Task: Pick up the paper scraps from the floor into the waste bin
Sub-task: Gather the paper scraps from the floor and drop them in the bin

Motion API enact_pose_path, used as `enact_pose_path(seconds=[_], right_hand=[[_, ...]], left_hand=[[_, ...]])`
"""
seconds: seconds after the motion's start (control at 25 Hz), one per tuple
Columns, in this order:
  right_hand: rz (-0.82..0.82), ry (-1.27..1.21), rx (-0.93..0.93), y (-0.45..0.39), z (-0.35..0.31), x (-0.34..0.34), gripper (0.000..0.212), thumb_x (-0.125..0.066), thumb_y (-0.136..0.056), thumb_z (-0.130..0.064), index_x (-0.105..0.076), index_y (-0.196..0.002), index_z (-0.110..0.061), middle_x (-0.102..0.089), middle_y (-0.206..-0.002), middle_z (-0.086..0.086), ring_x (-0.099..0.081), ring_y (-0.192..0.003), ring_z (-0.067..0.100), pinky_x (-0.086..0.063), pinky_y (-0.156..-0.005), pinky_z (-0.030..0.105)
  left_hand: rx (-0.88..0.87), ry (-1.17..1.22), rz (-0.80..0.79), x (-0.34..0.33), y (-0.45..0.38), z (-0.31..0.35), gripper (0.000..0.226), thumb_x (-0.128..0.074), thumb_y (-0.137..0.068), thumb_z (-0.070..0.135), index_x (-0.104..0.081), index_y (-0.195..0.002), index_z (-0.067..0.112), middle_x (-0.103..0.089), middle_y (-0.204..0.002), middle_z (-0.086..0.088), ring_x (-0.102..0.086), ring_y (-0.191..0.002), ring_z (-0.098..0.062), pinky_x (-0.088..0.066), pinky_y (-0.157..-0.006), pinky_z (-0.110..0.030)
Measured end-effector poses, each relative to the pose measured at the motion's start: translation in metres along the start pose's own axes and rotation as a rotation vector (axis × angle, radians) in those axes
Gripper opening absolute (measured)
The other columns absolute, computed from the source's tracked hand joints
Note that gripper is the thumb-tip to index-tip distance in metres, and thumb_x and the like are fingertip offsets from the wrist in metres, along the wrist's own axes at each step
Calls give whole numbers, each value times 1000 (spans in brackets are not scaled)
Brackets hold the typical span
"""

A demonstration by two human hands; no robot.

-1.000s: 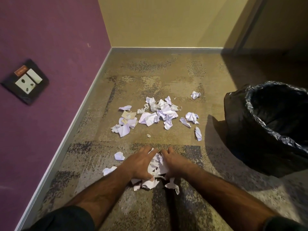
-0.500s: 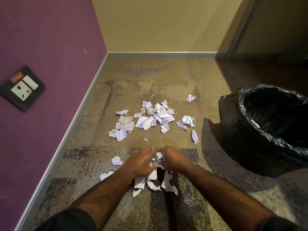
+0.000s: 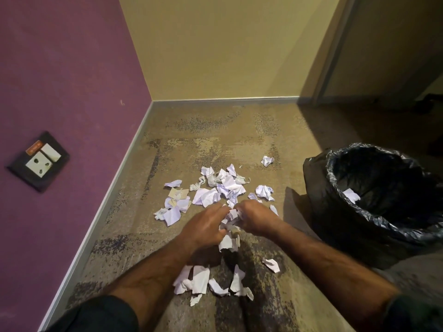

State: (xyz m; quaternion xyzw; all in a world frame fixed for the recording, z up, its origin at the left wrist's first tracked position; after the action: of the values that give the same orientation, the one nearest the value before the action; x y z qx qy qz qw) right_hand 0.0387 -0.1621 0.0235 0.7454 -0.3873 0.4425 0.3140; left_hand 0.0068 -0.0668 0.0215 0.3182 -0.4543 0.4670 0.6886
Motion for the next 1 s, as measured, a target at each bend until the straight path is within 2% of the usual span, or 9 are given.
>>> enact_pose_path(seconds=[0.24,0.4,0.6,0.68,0.84,0.92,1.0], right_hand=[[60,-24,-30,-4,-5,60,17,-71,-86,-18,-67,-102,-13,-69,-99,8,-64,-87,26,-53,-76,36],[105,16,-7,-5,-11,95,15,-70,-87,-21,-67,-98,-11,-69,-95,9,-63,-85,26,-46,-69,32],[123,16,2,-2,-14,128,9,-71,-86,-19,-64,-86,-12,-69,-88,10,-59,-75,24,-39,-64,29],[142,30,-8,4,-10,145,10,-70,-86,-20,-66,-89,-12,-70,-89,10,-62,-79,26,-43,-65,30],[151,54,-101,18,19,179,13,-71,-87,-20,-59,-81,-19,-66,-81,1,-61,-74,23,-44,-62,30],[163,47,-150,31,40,199,13,-72,-87,-20,-60,-82,-19,-66,-81,1,-62,-73,22,-45,-61,30],[213,46,-182,49,66,221,10,-72,-86,-21,-66,-87,-13,-70,-83,5,-63,-75,25,-47,-63,33]], left_hand=[[-96,-65,34,57,-22,24,48,-65,-91,34,-52,-136,25,-59,-128,1,-57,-114,-23,-52,-87,-39],[-113,-97,82,92,-34,39,36,-63,-89,30,-57,-124,23,-59,-116,0,-59,-104,-26,-43,-72,-33],[-154,-89,101,118,-42,58,34,-62,-88,29,-58,-121,22,-60,-118,-1,-59,-104,-27,-48,-73,-35],[-183,-88,123,127,-48,71,35,-64,-88,28,-58,-122,21,-60,-117,-1,-58,-101,-26,-41,-69,-31],[-229,-61,147,134,-74,109,25,-65,-88,28,-58,-111,24,-56,-102,4,-57,-88,-21,-29,-56,-25],[-238,-24,152,131,-92,132,21,-66,-88,29,-57,-106,26,-53,-98,7,-58,-86,-19,-30,-55,-21],[-261,13,174,126,-111,159,27,-68,-87,29,-58,-112,26,-56,-103,6,-58,-88,-19,-36,-57,-24]])
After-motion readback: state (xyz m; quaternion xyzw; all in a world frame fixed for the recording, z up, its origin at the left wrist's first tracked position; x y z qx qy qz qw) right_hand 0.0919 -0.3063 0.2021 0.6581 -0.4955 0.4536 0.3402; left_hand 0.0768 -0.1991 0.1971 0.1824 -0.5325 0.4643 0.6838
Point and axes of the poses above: each hand's wrist, its own y-axis away from the middle knuckle, its own x-axis out of the back of the hand, z = x × y, the point moved 10 cm from there along -y, towards the middle knuckle
